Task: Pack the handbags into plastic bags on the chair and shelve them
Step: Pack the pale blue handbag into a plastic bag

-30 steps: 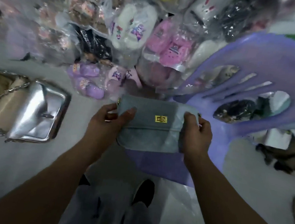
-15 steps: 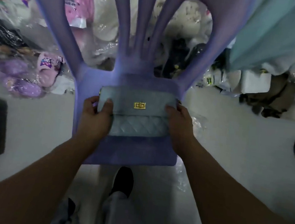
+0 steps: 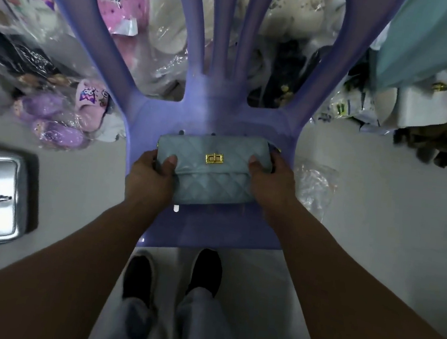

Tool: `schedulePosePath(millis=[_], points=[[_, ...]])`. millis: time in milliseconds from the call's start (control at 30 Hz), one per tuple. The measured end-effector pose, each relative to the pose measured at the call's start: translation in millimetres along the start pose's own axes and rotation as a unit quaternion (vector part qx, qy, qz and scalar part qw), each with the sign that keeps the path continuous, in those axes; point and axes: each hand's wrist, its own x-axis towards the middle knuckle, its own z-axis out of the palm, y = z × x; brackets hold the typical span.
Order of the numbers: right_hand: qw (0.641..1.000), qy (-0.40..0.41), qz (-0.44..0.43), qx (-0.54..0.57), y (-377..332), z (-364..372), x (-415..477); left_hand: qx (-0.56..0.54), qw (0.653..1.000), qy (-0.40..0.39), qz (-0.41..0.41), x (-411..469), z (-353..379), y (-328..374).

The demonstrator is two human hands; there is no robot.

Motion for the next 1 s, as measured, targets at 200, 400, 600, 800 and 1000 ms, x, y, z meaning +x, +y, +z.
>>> schedulePosePath(millis=[200, 400, 600, 800, 1000], points=[[1.000, 0.014, 0.021, 0.018, -4.3, -7.1, -14.7, 0.000, 1.000, 0.003, -0.025, -3.7, -1.6, 5.2], [0.995, 0.050, 0.083, 0.016, 2.9, -51.3, -58.1, -0.005, 0.997, 0.076, -0.008, -39.9, 2.8, 30.1], [0.980, 0.122, 0.143, 0.058, 35.0, -132.6, -80.3, -0.024, 0.989, 0.038, 0.141, -98.3, 54.8, 62.1], [0.968, 0.138, 0.198, 0.064, 95.9, -197.7, -53.9, -0.050, 0.989, -0.066, 0.120, -145.5, 140.9, 88.0], [0.969, 0.094, 0.227, 0.041, 162.1, -239.2, -20.4, -0.021, 0.975, -0.219, -0.003, -172.4, 242.7, 67.6]])
